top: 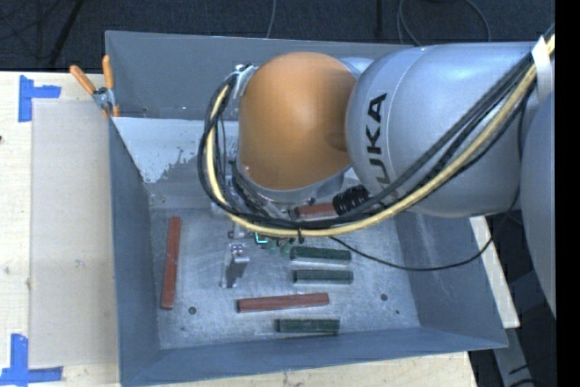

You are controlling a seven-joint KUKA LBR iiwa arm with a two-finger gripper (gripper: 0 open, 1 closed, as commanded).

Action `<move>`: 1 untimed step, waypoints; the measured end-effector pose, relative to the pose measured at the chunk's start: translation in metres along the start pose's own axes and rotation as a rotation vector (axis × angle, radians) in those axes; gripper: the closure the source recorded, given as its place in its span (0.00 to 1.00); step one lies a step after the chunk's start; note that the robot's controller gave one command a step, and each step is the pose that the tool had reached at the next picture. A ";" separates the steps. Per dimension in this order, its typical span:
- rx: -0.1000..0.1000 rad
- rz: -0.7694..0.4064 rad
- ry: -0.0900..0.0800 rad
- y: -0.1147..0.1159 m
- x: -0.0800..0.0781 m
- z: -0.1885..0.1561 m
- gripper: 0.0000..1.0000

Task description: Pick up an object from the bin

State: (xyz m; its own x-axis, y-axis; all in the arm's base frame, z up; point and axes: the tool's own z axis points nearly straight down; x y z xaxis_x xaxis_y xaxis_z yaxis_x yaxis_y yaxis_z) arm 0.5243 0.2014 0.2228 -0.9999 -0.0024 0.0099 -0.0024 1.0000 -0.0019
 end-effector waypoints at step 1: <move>-0.002 0.004 -0.008 -0.001 -0.002 -0.004 0.00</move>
Offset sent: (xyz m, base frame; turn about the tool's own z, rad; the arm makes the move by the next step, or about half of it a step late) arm -0.0102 -0.1108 -0.0192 -0.2122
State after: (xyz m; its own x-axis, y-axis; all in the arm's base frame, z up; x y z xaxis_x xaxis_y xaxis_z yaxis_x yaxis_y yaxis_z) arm 0.5262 0.2004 0.2272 -1.0000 0.0012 0.0020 0.0012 1.0000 -0.0002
